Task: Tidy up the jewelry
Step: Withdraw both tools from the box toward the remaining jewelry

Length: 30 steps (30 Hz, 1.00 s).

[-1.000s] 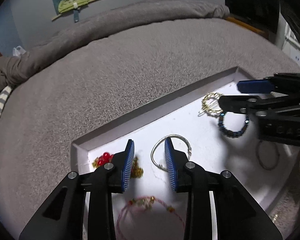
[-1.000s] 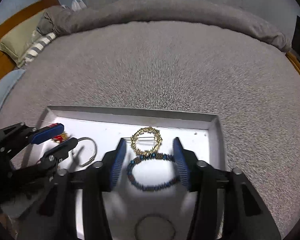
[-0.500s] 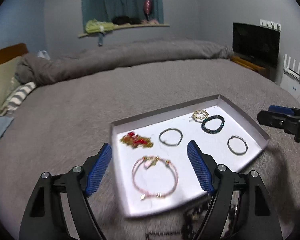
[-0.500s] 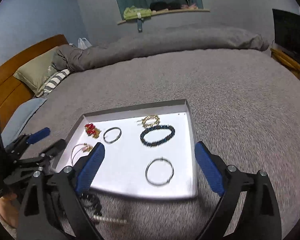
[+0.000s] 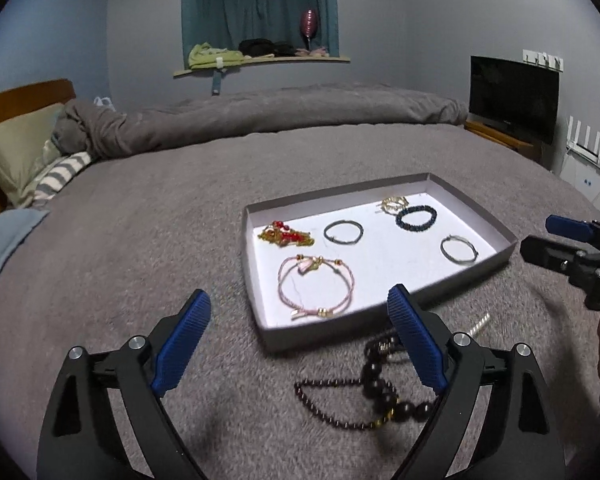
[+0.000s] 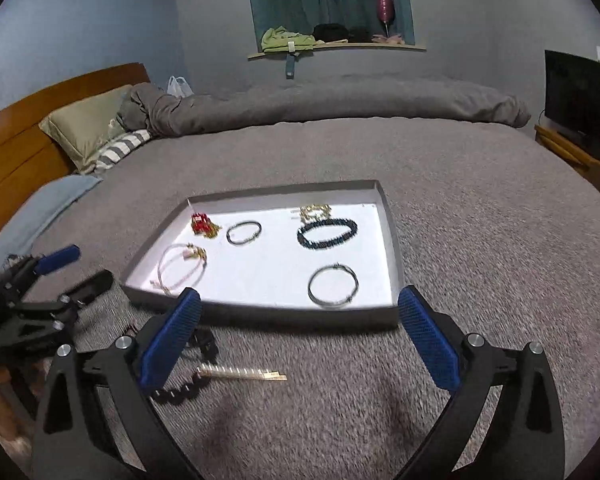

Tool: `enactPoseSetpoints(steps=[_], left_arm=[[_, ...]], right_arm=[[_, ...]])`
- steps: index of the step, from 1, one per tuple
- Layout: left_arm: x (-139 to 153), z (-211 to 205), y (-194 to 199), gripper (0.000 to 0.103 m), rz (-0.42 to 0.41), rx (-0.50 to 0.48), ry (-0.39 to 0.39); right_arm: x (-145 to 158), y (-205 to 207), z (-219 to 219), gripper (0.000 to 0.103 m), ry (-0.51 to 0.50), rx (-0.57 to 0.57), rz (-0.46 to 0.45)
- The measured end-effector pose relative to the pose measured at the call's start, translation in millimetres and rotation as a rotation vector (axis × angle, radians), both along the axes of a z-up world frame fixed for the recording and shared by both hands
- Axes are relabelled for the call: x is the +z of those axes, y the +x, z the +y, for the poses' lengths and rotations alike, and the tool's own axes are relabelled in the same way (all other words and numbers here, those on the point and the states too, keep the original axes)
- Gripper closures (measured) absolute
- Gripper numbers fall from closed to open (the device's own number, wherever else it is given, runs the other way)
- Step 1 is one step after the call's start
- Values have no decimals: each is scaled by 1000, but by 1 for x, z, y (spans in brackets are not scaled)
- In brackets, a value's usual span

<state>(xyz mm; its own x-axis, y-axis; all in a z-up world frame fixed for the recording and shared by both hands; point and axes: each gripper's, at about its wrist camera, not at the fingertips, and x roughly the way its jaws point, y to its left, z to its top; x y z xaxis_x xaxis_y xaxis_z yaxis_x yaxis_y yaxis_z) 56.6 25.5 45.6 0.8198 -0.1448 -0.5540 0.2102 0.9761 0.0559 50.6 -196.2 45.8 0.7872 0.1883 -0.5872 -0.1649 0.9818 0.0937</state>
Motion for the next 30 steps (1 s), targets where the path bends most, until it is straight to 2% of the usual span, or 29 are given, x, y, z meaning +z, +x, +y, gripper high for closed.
enactPoseSetpoints(steps=[5,9,20,24,30], left_arm=[[-7,5,-14,10,10,-10,-11],[-18,3,-17,9,19,-27,32],[-34,3,-8,8,60,-36,51],[-40,10,0,8,100,-6,42],[-42,20,6,8,133,12,-17]], right_arm=[[-16,-12,6,5,-69,13,7],[-25,-15,11,6,-104,37,22],[-36,-17,17,6,-145,75,23],[-40,-15,13,6,-157,74,49],[-42,-15,13,6,-130,118,76]])
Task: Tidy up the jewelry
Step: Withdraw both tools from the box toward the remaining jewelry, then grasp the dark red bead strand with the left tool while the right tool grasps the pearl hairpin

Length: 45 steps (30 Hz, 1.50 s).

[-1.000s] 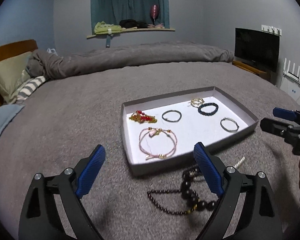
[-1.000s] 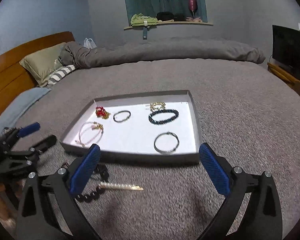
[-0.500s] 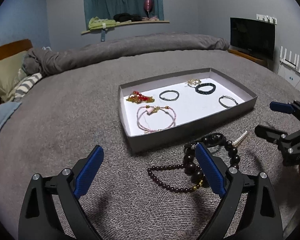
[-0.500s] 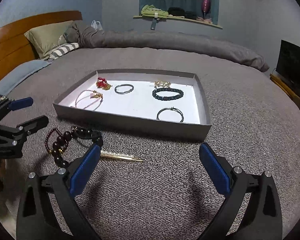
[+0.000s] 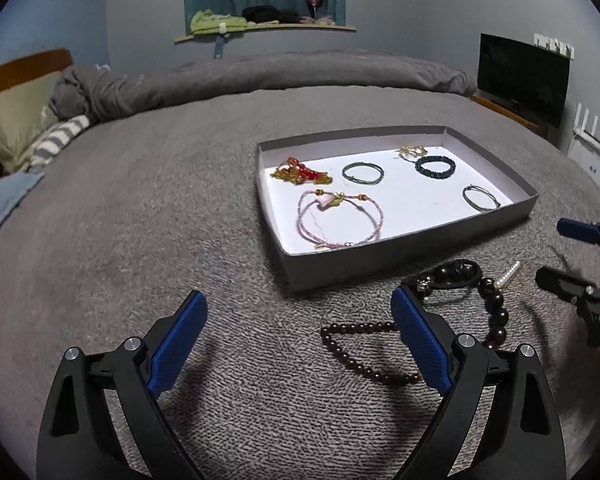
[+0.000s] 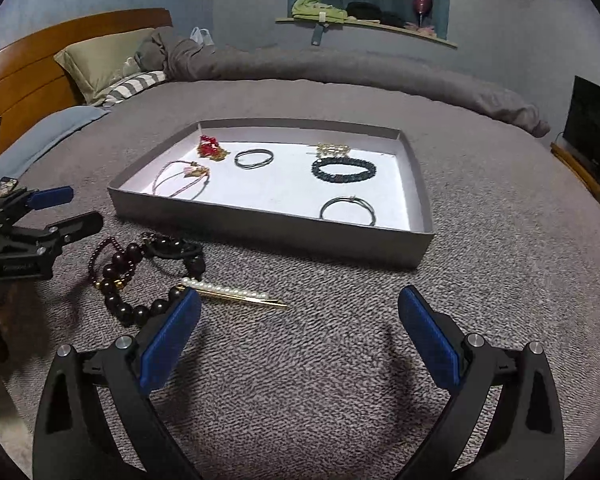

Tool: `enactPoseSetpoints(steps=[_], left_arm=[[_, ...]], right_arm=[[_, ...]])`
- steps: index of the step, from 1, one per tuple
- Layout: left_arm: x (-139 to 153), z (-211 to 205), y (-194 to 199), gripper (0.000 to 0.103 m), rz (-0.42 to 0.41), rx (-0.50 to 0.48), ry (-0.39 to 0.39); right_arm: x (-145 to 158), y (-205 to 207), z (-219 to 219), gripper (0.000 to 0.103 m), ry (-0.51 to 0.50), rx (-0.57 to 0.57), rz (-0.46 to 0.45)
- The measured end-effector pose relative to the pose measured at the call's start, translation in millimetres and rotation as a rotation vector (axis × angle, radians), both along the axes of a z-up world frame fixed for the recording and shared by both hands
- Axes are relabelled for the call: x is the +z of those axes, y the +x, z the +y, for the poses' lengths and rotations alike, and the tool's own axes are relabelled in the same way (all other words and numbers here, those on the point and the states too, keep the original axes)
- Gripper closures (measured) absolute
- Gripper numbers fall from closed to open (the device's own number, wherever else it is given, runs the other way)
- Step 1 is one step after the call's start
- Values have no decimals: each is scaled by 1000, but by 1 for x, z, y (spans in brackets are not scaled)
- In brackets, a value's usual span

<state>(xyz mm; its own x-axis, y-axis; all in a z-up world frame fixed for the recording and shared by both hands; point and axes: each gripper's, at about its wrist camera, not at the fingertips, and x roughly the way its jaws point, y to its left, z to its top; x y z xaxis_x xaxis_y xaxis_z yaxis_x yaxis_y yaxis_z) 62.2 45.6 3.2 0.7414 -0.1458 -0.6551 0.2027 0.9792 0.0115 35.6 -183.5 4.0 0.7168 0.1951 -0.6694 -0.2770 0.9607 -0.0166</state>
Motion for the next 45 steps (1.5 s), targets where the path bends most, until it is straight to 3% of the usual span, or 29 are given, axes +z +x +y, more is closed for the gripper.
enactPoseSetpoints(steps=[4,10,15,18,20,25,27,33,38,40,42,43,45], left_arm=[[-4,-5,-1,8,30,-38,-26],[-2,-15,-7,8,7,-67,28],[-2,-12,-4,8,25,-60,7],[-2,-12,-3,8,27,-55,10],[-2,-12,-3,8,27,-59,12],[-3,-12,-3,8,39,-73,15],[-5,-12,-3,8,54,-82,24],[-6,-14,-10,10,82,-142,12],[-11,-18,-15,19,113,-192,29],[-11,-16,-12,21,133,-186,-4],[-13,-11,-9,29,158,-169,-34],[-15,-7,-6,39,173,-157,-53],[-17,0,-2,46,192,-137,-85]], right_arm=[[-5,-1,8,20,-36,32,13],[-12,1,19,35,-52,82,31],[-17,3,38,36,-170,140,-27],[-19,9,43,36,-188,162,-37],[-20,12,43,49,-169,193,-19],[-21,10,46,91,-151,254,-1],[-22,10,45,97,-146,252,14],[-11,9,24,97,-44,192,52],[-1,7,6,97,19,127,64],[-3,7,6,97,25,125,77],[-6,8,7,97,17,128,85],[-7,8,8,97,16,130,88],[-7,9,10,97,14,135,89]])
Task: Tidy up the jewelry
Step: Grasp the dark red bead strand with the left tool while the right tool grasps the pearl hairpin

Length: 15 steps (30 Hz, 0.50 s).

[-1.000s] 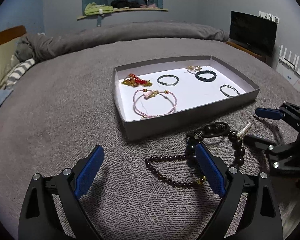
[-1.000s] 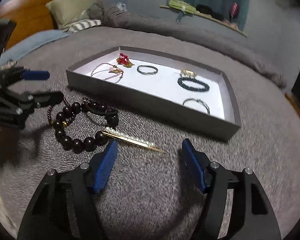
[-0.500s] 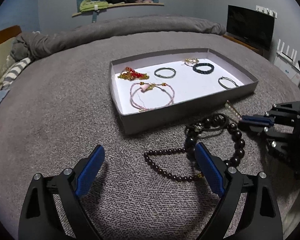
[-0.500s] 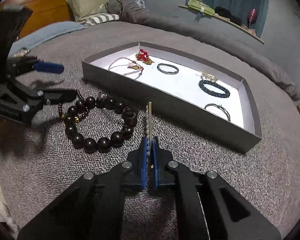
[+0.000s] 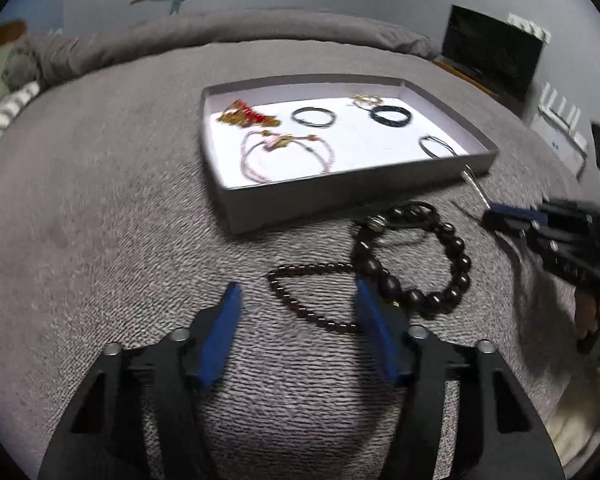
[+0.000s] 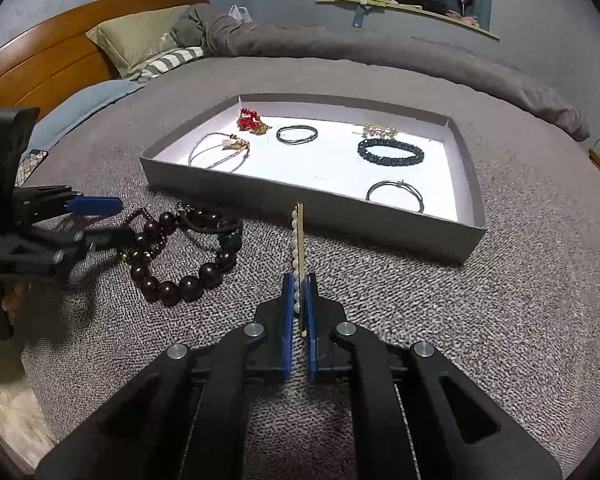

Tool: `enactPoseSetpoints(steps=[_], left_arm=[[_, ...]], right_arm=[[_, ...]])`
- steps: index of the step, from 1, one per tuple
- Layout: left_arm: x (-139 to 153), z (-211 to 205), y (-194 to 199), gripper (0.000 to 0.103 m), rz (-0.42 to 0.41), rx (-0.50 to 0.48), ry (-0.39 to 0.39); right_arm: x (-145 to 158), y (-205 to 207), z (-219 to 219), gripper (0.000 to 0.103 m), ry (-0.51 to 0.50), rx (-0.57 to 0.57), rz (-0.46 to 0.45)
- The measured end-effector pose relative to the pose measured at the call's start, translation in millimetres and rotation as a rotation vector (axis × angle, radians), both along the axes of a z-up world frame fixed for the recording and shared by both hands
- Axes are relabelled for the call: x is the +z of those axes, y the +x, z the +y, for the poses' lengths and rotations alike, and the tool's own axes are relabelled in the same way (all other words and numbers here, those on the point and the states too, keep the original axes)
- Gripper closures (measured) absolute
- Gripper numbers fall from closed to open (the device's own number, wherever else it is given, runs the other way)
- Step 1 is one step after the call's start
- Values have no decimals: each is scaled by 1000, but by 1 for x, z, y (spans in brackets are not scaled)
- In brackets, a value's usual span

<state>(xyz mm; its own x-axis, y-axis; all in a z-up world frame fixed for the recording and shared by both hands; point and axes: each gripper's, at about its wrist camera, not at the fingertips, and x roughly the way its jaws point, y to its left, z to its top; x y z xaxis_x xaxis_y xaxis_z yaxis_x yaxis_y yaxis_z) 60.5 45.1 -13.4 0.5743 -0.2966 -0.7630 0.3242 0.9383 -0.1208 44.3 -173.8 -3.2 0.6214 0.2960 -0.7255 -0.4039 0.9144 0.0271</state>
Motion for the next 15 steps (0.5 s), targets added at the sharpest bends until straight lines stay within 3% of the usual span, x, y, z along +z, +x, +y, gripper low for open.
enactPoseSetpoints(steps=[3,6,9,13,15], left_arm=[[-7,1,5,51,24,10,4],[-14,-14,4,54,-4,-13,88],[-15,-19,3,68,-11,-37,99],[-9,-19,1,97,-24,-35,97],[-3,-18,-1,97,-38,-33,91]], right_arm=[[0,-1,1,97,3,3,0],[-1,-1,2,97,2,2,5],[-2,-2,3,97,-2,5,4],[-1,-1,1,97,-1,2,1],[0,-1,0,97,2,0,-2]])
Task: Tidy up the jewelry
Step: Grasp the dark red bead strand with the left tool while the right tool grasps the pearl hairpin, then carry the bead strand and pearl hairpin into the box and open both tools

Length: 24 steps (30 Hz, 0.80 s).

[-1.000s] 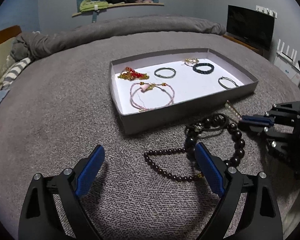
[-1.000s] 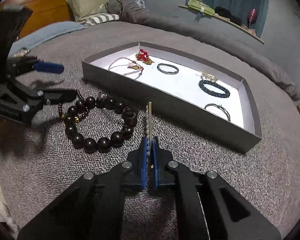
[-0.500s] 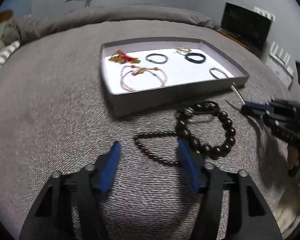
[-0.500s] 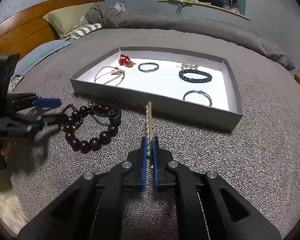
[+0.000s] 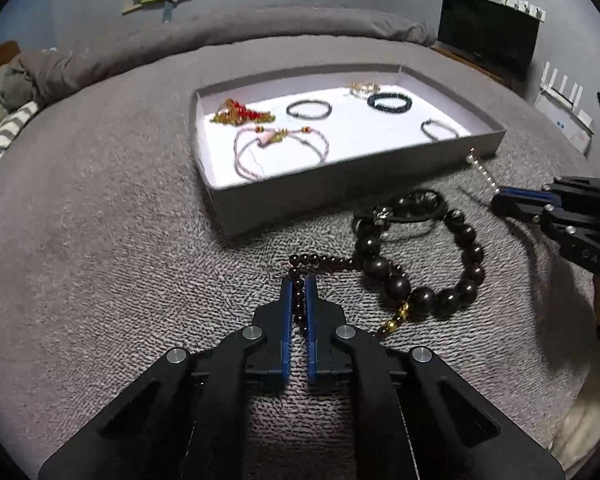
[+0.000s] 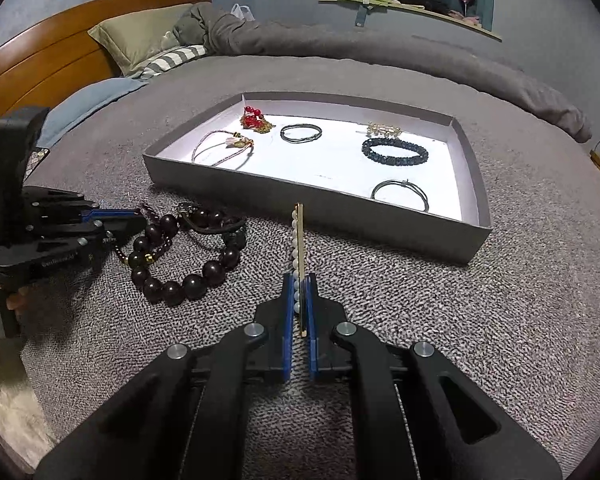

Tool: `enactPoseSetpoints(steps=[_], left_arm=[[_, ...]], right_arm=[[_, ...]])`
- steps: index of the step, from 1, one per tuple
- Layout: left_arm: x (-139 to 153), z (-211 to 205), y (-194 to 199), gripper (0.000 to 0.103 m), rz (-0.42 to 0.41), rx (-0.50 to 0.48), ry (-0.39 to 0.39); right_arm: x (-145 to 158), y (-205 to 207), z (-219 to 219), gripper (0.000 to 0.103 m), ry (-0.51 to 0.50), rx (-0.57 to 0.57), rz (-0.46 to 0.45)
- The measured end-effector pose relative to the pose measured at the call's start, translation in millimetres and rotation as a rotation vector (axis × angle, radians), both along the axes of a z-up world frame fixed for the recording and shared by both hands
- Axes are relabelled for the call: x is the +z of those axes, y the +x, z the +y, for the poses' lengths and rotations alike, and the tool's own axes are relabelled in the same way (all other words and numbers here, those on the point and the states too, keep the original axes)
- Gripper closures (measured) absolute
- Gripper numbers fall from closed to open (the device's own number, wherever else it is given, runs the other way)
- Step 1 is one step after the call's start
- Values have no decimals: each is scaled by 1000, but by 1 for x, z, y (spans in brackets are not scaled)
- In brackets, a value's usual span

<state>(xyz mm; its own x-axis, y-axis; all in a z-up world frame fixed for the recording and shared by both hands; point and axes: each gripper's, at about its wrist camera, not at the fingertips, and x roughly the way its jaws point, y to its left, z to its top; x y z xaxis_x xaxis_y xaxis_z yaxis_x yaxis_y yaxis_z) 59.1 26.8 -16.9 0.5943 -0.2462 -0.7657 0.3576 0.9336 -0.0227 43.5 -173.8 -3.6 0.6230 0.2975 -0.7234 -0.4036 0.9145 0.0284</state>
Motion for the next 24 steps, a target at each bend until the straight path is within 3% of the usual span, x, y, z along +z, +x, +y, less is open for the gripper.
enactPoseSetpoints(steps=[15,24], left_arm=[[66,12,-23,97,-215,14,-29],[106,-8,-4,97,-278,-12,-71]], right_arm=[[15,1,-5,97,22,-17,-43],[59,27,-8,97,48,-62,-121]])
